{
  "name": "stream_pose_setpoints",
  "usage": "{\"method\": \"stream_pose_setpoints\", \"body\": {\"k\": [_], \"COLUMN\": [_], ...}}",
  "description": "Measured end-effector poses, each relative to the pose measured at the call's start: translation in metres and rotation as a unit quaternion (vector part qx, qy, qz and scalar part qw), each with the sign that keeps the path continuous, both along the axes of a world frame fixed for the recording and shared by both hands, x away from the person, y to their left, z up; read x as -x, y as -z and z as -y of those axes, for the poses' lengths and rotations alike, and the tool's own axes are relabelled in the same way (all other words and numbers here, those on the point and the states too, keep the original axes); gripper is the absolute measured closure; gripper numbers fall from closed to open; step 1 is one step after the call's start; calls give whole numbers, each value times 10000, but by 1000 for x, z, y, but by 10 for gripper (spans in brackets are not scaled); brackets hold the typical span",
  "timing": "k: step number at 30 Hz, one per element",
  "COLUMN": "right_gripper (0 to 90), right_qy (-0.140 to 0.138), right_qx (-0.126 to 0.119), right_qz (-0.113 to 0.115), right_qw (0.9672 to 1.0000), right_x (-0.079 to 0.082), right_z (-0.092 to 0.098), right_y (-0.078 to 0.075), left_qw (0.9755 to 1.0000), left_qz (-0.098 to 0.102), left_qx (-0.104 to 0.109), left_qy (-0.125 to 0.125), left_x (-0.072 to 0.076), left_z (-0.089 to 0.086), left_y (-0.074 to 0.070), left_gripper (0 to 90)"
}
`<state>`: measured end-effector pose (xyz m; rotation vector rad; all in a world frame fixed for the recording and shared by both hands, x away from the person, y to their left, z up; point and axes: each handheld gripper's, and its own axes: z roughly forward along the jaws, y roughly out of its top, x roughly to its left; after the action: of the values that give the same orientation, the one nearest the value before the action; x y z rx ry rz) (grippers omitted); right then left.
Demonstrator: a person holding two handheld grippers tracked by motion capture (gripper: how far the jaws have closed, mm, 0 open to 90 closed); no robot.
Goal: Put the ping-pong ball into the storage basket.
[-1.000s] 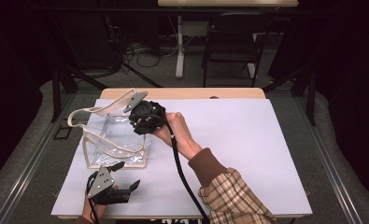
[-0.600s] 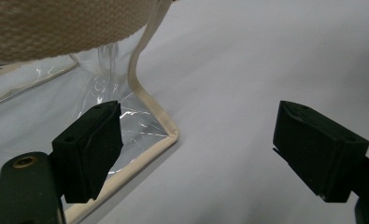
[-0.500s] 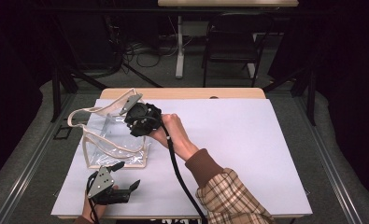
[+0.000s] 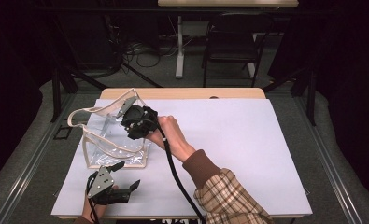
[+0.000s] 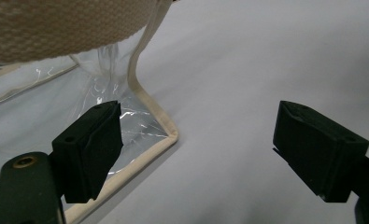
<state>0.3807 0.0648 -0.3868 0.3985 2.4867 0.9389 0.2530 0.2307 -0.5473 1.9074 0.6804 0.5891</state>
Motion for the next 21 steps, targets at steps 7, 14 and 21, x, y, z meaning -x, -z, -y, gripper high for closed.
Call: {"method": "stream_pose_setpoints", "body": {"k": [7, 14, 21], "right_gripper": [508, 508, 507], "right_qy": [-18, -11, -30], "right_qx": [57, 120, 153], "right_qz": [-67, -121, -168], "right_qw": [10000, 9999, 9997], "right_x": [0, 0, -1], "right_z": [-3, -6, -7], "right_y": [3, 6, 10], "left_qw": [10000, 10000, 10000], "left_qz": [-2, -3, -7], "left_qx": [1, 9, 10], "left_qy": [2, 11, 12], "left_x": [0, 0, 0], "left_z": [0, 0, 0], "left_y": [0, 0, 0], "left_gripper": [159, 160, 159]}}
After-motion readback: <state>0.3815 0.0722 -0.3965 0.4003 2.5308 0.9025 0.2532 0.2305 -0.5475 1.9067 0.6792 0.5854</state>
